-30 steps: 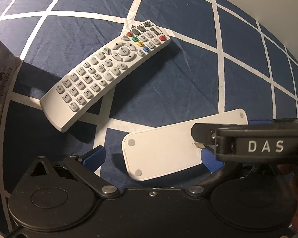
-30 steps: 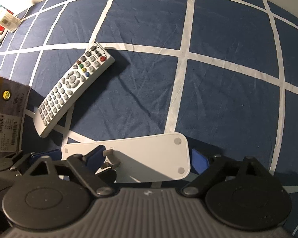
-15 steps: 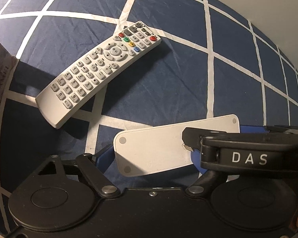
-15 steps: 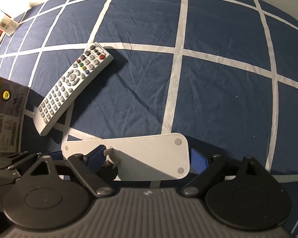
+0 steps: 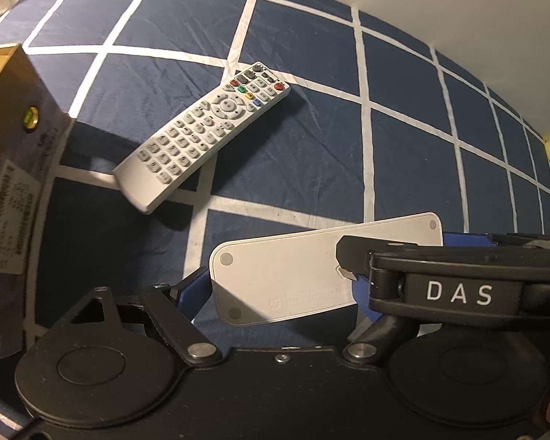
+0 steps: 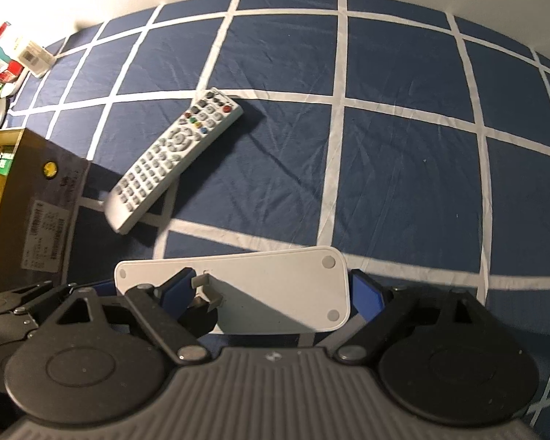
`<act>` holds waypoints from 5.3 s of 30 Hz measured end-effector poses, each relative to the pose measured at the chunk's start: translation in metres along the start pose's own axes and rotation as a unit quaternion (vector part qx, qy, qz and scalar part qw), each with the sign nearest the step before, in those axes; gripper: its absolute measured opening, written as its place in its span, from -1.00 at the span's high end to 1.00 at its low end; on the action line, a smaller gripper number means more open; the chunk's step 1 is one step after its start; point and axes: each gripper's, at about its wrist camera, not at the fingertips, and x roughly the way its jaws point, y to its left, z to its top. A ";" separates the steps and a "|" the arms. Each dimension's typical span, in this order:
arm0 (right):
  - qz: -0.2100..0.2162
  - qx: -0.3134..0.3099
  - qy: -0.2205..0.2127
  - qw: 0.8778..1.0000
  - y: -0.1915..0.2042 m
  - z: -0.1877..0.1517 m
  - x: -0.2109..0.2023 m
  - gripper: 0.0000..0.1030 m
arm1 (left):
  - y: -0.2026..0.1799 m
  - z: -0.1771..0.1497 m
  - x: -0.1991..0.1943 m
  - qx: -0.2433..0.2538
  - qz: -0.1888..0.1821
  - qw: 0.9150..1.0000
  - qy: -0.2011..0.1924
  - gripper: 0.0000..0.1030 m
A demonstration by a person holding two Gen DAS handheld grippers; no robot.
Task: Organize objects
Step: 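Lift the plug adapter with the right tool and carry it over the box, then lower the plug adapter onto the remote and open the right tool, then move the right tool out of the box to the grey TV remote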
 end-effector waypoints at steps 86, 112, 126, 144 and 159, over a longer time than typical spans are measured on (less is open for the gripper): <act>0.006 0.138 -0.041 0.989 0.377 0.037 0.066 -0.71 | 0.350 0.103 -0.106 0.160 0.005 0.986 0.036 -0.57; 0.000 0.166 -0.008 0.986 0.368 0.065 0.112 -0.72 | 0.362 0.132 -0.065 0.155 -0.003 0.985 0.070 -0.58; -0.002 0.161 -0.019 0.987 0.370 0.067 0.097 -0.73 | 0.361 0.125 -0.087 0.143 0.016 0.989 0.045 -0.63; 0.009 0.124 -0.079 0.989 0.364 0.028 0.021 -0.78 | 0.330 0.071 -0.143 0.150 0.024 0.988 0.000 -0.86; -0.008 0.125 -0.108 0.986 0.334 -0.035 -0.033 -0.90 | 0.297 0.009 -0.178 0.155 0.003 0.987 -0.030 -0.95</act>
